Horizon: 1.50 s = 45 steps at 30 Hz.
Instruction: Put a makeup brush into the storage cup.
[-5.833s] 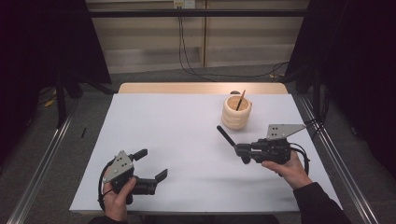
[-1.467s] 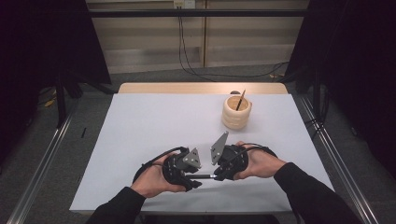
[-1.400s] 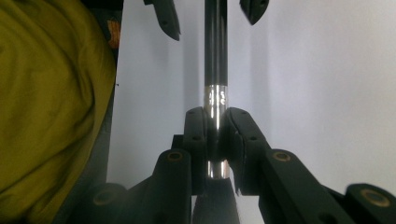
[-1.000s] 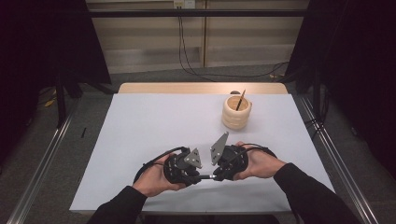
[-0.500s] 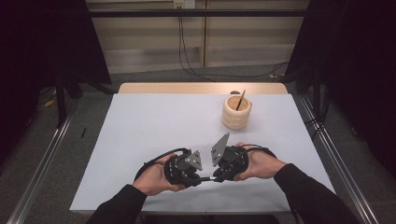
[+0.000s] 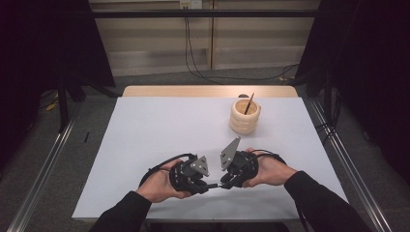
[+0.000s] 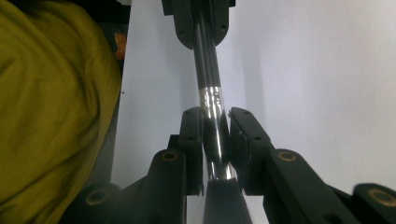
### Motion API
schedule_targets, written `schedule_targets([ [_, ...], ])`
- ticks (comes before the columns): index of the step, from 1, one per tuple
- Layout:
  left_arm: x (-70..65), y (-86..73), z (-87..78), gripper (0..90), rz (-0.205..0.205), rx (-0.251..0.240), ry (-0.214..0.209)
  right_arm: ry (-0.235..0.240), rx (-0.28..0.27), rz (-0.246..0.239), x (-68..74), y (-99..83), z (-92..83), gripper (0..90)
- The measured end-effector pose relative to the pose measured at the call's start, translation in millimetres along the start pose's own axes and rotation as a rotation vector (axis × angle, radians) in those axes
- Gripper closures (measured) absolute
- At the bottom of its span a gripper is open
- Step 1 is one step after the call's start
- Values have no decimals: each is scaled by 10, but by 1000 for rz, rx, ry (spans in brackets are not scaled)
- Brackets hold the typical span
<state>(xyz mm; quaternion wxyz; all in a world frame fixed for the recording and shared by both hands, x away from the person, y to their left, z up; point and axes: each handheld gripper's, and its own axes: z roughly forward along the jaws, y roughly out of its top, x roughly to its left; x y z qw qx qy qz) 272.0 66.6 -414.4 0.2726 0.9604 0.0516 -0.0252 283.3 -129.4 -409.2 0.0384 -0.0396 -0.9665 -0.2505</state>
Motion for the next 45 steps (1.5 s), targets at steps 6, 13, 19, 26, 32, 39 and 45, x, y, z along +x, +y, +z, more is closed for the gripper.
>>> schedule_targets([
  [6,18,-11,-16,794,-9,-7,-1,-8,-25,12,-5,-24,-13,695],
  [13,14,-44,-30,794,-28,-36,3,-48,-87,46,-2,-101,-60,442],
  [19,20,-65,-49,794,-33,-37,-4,-81,-154,75,-7,-145,-100,282],
  [26,11,-117,-60,794,-64,-71,4,-105,-206,131,-12,-213,-108,159],
  [32,8,-158,-91,794,-72,-96,-2,-136,-285,173,-4,-277,-169,85],
  [39,-17,-205,-93,794,-86,-100,2,-171,-320,194,15,-353,-172,87],
  [45,7,-261,-120,794,-89,-118,4,-189,-374,215,32,-425,-206,57],
])
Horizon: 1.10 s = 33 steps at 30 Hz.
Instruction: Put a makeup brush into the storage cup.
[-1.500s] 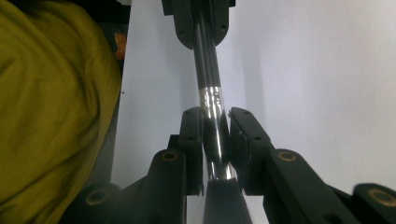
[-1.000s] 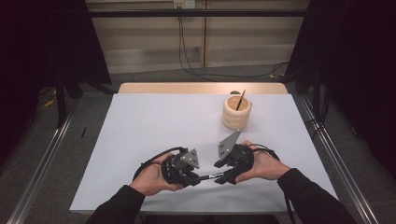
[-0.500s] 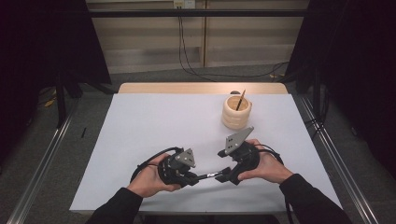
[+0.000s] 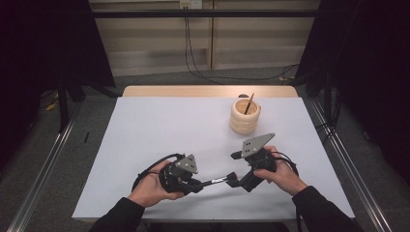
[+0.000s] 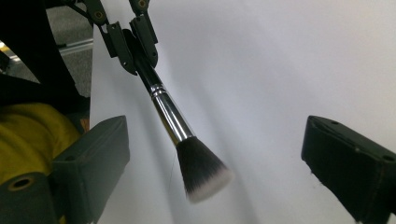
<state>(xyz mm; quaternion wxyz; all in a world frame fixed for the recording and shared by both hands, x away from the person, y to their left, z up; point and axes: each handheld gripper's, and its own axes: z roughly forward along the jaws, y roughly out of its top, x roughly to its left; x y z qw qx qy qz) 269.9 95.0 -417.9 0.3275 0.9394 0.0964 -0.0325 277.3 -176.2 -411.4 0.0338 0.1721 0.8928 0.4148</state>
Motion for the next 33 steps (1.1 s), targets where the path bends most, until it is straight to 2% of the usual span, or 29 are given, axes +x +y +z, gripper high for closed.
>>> schedule_targets([
  [2,-8,-36,-12,794,-19,-28,21,-5,-36,15,-18,-32,-53,53],
  [3,-8,-36,-12,794,-19,-28,21,-5,-36,15,-18,-32,-53,53],
  [6,-6,-81,-43,794,-43,-77,27,0,-73,27,-29,-59,-128,53],
  [9,-12,-97,-72,794,-50,-83,35,-6,-92,27,-26,-65,-158,54],
  [10,-13,-113,-90,794,-58,-111,32,-17,-116,37,-22,-78,-177,56],
  [11,-13,-113,-90,794,-58,-111,32,-17,-116,37,-22,-78,-177,56],
  [12,-23,-122,-98,794,-65,-129,40,-19,-140,43,-21,-100,-181,60],
  [15,-32,-124,-106,794,-65,-137,48,-13,-149,51,-15,-121,-183,70],
  [16,-39,-122,-109,794,-71,-146,45,4,-174,54,-15,-137,-187,72],
  [17,-43,-122,-119,794,-65,-146,56,3,-186,51,-12,-145,-185,73],
  [19,-52,-121,-122,794,-74,-156,49,3,-190,53,-9,-155,-183,74],
  [23,-47,-140,-136,794,-83,-167,63,23,-191,71,-37,-205,-159,79],
  [24,-52,-145,-132,794,-97,-182,63,27,-191,75,-43,-208,-155,71],
  [27,-57,-156,-133,794,-104,-206,61,34,-193,77,-45,-209,-155,54],
  [28,-64,-159,-135,794,-110,-218,64,45,-214,80,-43,-213,-165,57],
  [33,-64,-163,-169,794,-107,-236,77,27,-240,79,-22,-208,-177,40],
])
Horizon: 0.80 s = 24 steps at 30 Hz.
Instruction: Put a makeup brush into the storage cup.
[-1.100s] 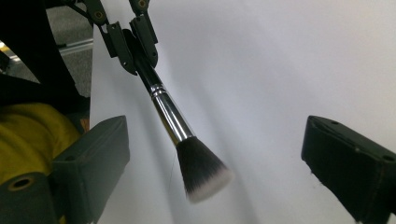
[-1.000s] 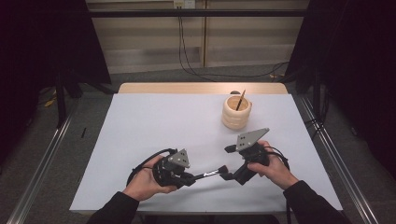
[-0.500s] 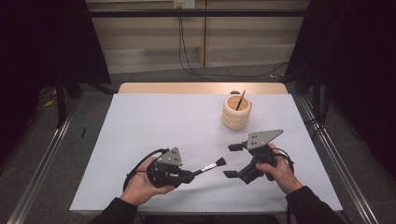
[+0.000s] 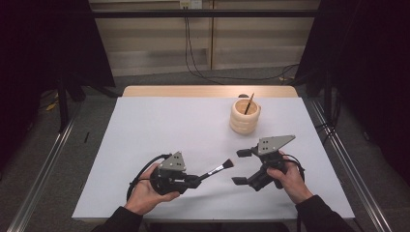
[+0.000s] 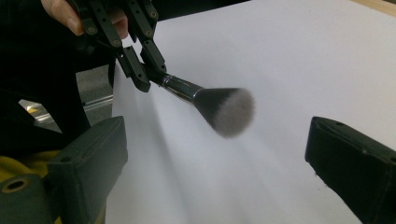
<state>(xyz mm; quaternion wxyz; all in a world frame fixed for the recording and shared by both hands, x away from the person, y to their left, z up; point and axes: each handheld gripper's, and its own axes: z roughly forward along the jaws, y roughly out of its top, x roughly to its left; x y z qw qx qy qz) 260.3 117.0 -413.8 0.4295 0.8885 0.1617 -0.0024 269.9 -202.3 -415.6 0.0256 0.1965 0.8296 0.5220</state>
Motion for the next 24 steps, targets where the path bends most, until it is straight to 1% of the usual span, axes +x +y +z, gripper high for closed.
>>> schedule_targets([
  [1,-5,1,-14,794,-9,-22,6,-4,-12,-7,11,0,-4,42],
  [2,-5,1,-14,794,-9,-22,6,-4,-12,-7,11,0,-4,42],
  [3,-2,1,-16,794,-6,-32,5,-9,-12,-5,19,1,-6,41],
  [4,-7,1,-21,794,-12,-41,5,-15,-21,-12,25,1,-5,39],
  [5,-7,4,-23,794,-10,-47,1,-25,-29,-16,38,2,-8,38],
  [6,-13,6,-24,794,-7,-52,6,-27,-34,-13,45,7,-15,35],
  [8,-22,11,-35,794,-5,-64,4,-11,-60,-5,53,12,-20,33],
  [10,-34,18,-42,793,-12,-82,4,-19,-70,-9,69,16,-22,31],
  [11,-35,23,-51,794,-2,-82,14,-16,-72,-10,75,16,-22,31],
  [12,-37,24,-51,794,-7,-96,10,-8,-71,-9,81,19,-20,31],
  [13,-37,26,-53,794,-9,-100,6,-1,-76,-10,87,19,-19,31],
  [14,-41,27,-53,794,-8,-106,11,6,-86,-4,93,23,-22,32],
  [16,-46,31,-51,794,-6,-116,7,5,-96,3,96,26,-26,35],
  [17,-50,33,-48,794,-7,-123,7,22,-112,13,98,33,-36,35],
  [18,-51,35,-47,794,-8,-128,8,22,-112,13,98,33,-36,35],
  [19,-53,38,-42,794,-10,-145,7,16,-118,23,101,38,-39,37],
  [20,-53,38,-42,794,-10,-145,7,16,-118,23,101,38,-39,37],
  [22,-53,42,-41,794,-9,-154,10,46,-137,30,98,35,-39,36],
  [24,-58,44,-37,794,-8,-163,9,49,-141,31,102,38,-38,42],
])
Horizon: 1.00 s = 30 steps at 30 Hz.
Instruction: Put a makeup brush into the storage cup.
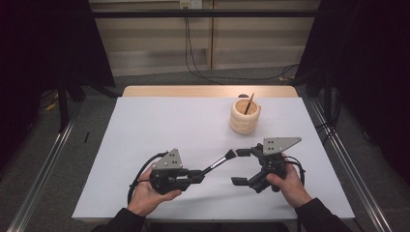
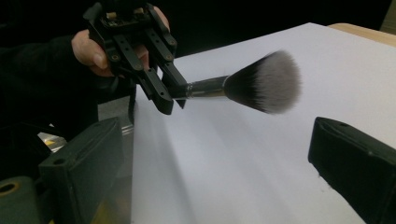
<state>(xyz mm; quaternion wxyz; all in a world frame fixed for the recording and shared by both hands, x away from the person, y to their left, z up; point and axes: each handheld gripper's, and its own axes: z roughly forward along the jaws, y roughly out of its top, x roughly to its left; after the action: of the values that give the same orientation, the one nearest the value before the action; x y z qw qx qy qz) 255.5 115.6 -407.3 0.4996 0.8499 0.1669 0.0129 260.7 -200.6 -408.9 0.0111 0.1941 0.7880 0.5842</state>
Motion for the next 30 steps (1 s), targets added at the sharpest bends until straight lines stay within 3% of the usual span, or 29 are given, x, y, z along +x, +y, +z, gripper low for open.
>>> schedule_targets([
  [6,-2,1,21,794,7,-26,-4,-20,-27,12,8,19,2,70],
  [10,-7,2,28,794,-1,-50,-13,-28,-46,-6,20,30,-8,130],
  [13,-16,6,43,794,3,-62,-10,-24,-78,-28,37,40,-20,260],
  [18,-23,13,67,794,13,-75,-12,-21,-96,-29,28,46,-22,303],
  [22,-42,22,80,794,12,-83,-16,-26,-110,-17,-16,38,-37,391],
  [26,-46,26,91,794,23,-77,-17,-32,-111,-21,-13,42,-32,417],
  [30,-61,35,89,794,31,-81,-8,-33,-78,-22,-18,41,-11,448],
])
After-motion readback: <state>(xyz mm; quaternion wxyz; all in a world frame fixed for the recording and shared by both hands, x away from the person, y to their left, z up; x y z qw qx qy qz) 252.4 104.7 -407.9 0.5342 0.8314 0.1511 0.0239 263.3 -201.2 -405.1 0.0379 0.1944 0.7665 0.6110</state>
